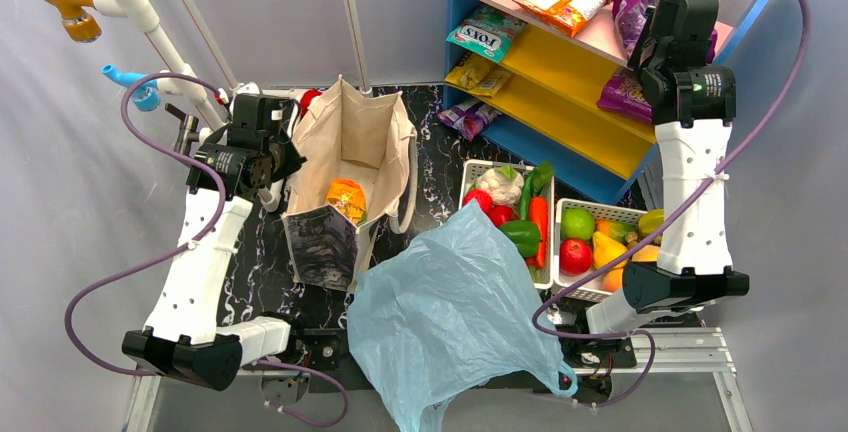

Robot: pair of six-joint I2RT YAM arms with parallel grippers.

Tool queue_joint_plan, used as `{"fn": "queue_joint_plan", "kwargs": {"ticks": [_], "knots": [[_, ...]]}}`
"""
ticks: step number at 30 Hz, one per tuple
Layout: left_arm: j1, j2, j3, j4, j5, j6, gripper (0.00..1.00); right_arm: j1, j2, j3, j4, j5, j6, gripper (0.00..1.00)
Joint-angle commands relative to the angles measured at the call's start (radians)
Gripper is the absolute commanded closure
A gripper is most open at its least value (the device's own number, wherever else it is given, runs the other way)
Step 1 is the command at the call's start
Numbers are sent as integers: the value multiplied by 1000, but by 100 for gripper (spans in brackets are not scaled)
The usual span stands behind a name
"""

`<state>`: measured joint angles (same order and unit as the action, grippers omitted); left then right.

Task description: Place the food into the grocery bag and tie it

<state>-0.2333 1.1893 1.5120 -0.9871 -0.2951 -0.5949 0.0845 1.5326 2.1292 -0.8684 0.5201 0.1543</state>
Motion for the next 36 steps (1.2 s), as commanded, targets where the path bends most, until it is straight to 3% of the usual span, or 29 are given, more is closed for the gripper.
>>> {"fn": "queue_joint_plan", "kwargs": {"ticks": [1, 7, 17, 20, 24, 31, 36], "knots": [[-6, -22, 10, -17, -4, 3, 100, -2, -3, 44, -118, -6, 33, 99], [-7, -24, 10, -20, 9, -4, 100, -2, -26, 142, -35, 77, 30, 99], [-9, -30, 11, -28, 22, -9, 100, -2, -128, 123, 219, 141, -24, 99], [-9, -35, 11, -27, 21, -11, 100, -2, -191, 60, 298, 53, -24, 99], [-9, -37, 10, -27, 20, -15, 100, -2, -308, -140, 490, -103, -1, 99], [-8, -41, 7, -29, 31, -22, 100, 8, -347, -158, 555, -436, 166, 99], [-8, -43, 10, -29, 38, -26, 100, 98, -344, -152, 586, -500, 203, 99]]}}
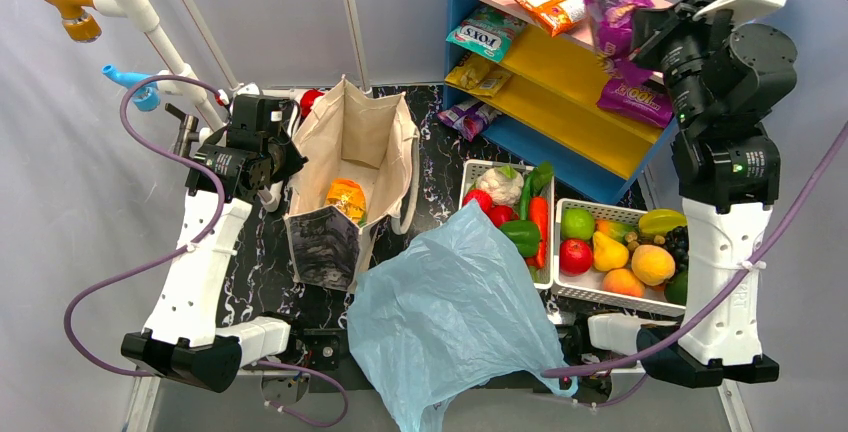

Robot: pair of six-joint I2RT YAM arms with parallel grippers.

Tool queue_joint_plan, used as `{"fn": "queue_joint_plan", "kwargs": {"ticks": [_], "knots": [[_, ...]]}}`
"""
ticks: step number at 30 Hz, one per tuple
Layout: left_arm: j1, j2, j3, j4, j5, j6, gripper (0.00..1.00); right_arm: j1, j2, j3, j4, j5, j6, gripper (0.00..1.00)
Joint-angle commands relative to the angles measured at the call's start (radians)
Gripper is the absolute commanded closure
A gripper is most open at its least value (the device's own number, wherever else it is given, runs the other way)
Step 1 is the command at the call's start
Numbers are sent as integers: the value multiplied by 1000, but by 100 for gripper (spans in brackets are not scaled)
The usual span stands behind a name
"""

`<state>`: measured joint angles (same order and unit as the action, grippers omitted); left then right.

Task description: Place the food into the grocery bag and tie it

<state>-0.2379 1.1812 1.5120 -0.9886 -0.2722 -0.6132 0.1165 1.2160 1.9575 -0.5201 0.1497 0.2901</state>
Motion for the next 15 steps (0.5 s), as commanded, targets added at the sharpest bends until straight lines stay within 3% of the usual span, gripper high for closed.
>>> {"fn": "queue_joint_plan", "kwargs": {"ticks": [1, 15], "knots": [[-3, -34, 11, -25, 23, -4, 100, 92, -25, 23, 239, -139, 66, 99], [-5, -60, 1, 21, 87, 48, 100, 574, 132, 61, 300, -178, 83, 99]]}}
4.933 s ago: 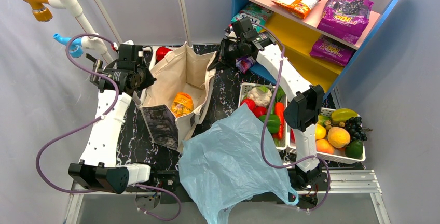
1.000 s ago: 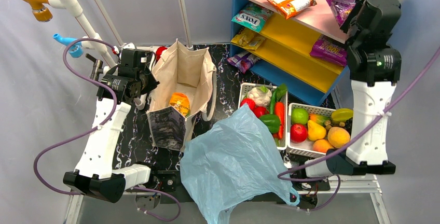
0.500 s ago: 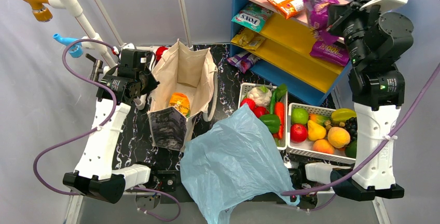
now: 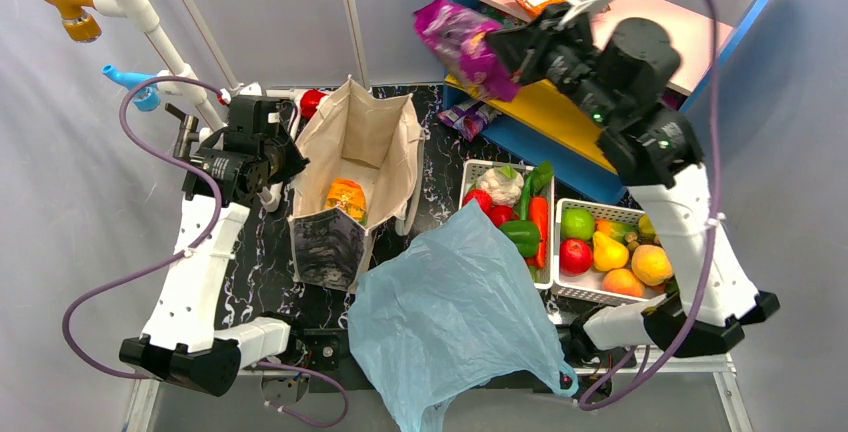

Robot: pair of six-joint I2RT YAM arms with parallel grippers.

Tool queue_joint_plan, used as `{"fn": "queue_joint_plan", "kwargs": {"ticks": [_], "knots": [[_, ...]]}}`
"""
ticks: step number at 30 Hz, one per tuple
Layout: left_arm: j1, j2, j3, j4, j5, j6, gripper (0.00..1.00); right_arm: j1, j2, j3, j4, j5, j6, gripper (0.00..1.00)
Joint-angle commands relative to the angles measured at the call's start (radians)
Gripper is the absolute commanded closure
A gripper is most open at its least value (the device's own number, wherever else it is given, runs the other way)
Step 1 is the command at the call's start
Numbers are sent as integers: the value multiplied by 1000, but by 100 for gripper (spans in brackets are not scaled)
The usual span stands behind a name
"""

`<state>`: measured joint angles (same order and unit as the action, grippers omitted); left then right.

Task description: Place the food into the grocery bag and tie it

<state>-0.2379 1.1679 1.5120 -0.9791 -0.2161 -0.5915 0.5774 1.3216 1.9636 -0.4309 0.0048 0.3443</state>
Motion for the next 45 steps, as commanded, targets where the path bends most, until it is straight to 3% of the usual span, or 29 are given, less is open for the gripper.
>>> {"fn": "queue_joint_plan", "kwargs": {"ticks": [1, 7, 19, 27, 34, 35, 37, 38, 41, 45], "knots": [[-4, -52, -4, 17, 30, 28, 100, 142, 43, 56, 213, -39, 34, 99], [-2, -66, 2, -4, -62, 1, 100, 255, 112, 17, 228, -28, 83, 99], [-2, -56, 25, -26, -71, -5, 100, 260, 170, -162, 173, -126, 237, 99], [-3, -52, 19, -25, -62, -12, 100, 262, 231, -105, 133, -156, 247, 99], [-2, -45, 21, -20, -79, -8, 100, 265, 332, -21, 164, -48, 211, 99], [-3, -45, 21, -19, -80, -8, 100, 265, 354, 1, 158, -45, 198, 93], [-2, -44, 20, -16, -80, -8, 100, 265, 413, 83, 101, -71, 162, 34], [-2, -43, 21, -17, -79, -8, 100, 265, 445, 140, 47, -75, 157, 26], [-2, -43, 18, -20, -81, -10, 100, 265, 479, 222, -58, -101, 144, 20], [-2, -57, 0, -17, -88, -11, 100, 265, 409, 129, -35, -99, 112, 18]]}}
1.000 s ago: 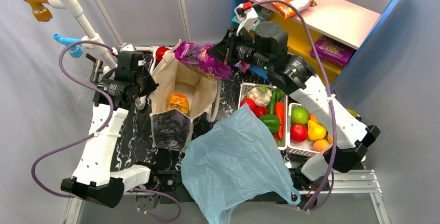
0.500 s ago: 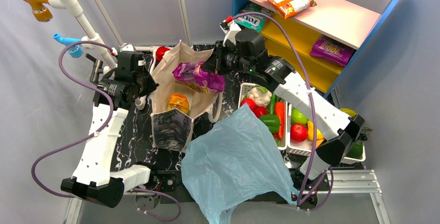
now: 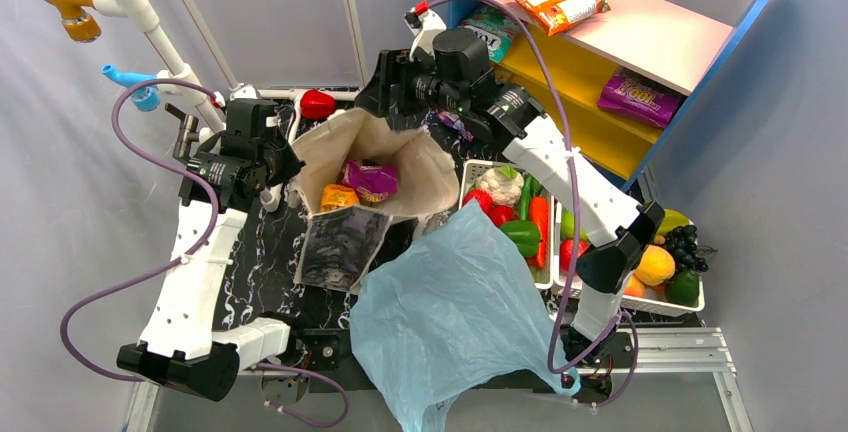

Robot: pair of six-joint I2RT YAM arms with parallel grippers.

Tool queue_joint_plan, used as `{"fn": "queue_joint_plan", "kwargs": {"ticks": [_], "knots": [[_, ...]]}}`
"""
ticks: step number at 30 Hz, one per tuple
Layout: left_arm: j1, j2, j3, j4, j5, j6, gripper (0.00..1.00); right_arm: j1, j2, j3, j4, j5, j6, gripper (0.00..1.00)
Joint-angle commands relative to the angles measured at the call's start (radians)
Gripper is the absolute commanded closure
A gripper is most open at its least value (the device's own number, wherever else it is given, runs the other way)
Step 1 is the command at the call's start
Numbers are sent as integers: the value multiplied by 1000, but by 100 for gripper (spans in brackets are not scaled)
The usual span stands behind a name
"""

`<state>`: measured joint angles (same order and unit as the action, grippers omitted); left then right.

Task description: Place the food into the grocery bag and tie it

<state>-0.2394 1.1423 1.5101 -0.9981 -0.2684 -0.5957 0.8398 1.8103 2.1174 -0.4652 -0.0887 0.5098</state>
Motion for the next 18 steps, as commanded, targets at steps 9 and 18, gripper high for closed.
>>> {"fn": "queue_joint_plan", "kwargs": {"ticks": [9, 18], "knots": [[-1, -29, -2, 2, -46, 3, 100, -9, -157, -74, -259, 251, -214, 14], [-1, -21, -14, 13, -43, 6, 100, -23, -229, -291, -374, 255, -160, 14]]}}
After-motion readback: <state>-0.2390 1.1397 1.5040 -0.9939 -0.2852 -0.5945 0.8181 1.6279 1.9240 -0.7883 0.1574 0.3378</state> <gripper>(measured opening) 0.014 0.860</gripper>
